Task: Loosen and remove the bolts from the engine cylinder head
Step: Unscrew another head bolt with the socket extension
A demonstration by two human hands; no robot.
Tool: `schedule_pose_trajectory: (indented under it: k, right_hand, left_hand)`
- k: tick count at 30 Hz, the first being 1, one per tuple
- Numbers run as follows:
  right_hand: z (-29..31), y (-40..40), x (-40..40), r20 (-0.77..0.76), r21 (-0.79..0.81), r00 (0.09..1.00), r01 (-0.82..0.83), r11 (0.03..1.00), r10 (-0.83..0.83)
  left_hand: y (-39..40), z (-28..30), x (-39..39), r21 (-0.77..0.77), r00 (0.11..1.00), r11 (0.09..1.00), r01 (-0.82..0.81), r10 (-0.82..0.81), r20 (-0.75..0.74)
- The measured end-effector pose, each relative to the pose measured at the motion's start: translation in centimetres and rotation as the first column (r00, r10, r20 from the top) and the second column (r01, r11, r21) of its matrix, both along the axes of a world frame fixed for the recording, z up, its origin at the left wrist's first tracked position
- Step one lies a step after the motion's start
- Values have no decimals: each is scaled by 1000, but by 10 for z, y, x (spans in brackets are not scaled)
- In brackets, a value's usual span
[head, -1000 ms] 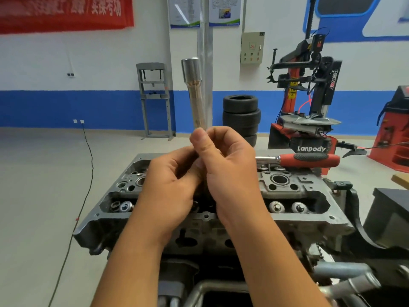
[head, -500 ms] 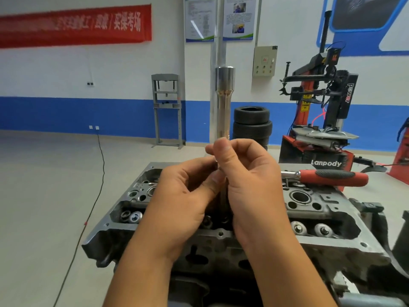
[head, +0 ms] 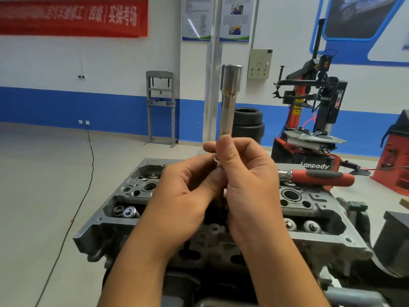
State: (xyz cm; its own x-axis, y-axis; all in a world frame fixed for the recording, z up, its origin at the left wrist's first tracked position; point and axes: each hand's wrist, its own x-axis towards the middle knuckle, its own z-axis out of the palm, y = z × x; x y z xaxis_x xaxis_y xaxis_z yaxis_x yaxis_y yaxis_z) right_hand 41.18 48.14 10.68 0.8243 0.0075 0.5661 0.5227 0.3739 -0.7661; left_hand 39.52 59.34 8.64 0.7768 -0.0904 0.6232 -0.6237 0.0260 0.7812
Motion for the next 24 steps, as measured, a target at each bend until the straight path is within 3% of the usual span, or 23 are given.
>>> schedule_pose_trajectory:
  k: [2,5,8,15,22,24]
  right_hand:
    - [0,1,0,-4,-11,1000,28,1000,-28]
    - [-1,1,1,-52,14,998,-34,999,35]
    - [-1,-2,0,-72,79,994,-78,994,84]
    - [-3,0,-1,3,10,999,32,999,-32]
    - [2,2,-7,-41,11,999,-23,1000,23]
    - [2,0,-7,-14,-21,999,42,999,-42]
  left_hand:
    - [1,-1,0,11,1000,1000,-10,10,-18]
    - [-3,-3,1,-16,978,978,-208,208,-5]
    - [-9,-4,-2,-58,955,954,-293,295,15]
    - [-5,-2,-4,68,995,992,-104,104,-2]
    - [-14,-6,-2,-51,912,911,-410,411,11]
    - [-15,-7,-3,-41,898,898,-439,440,20]
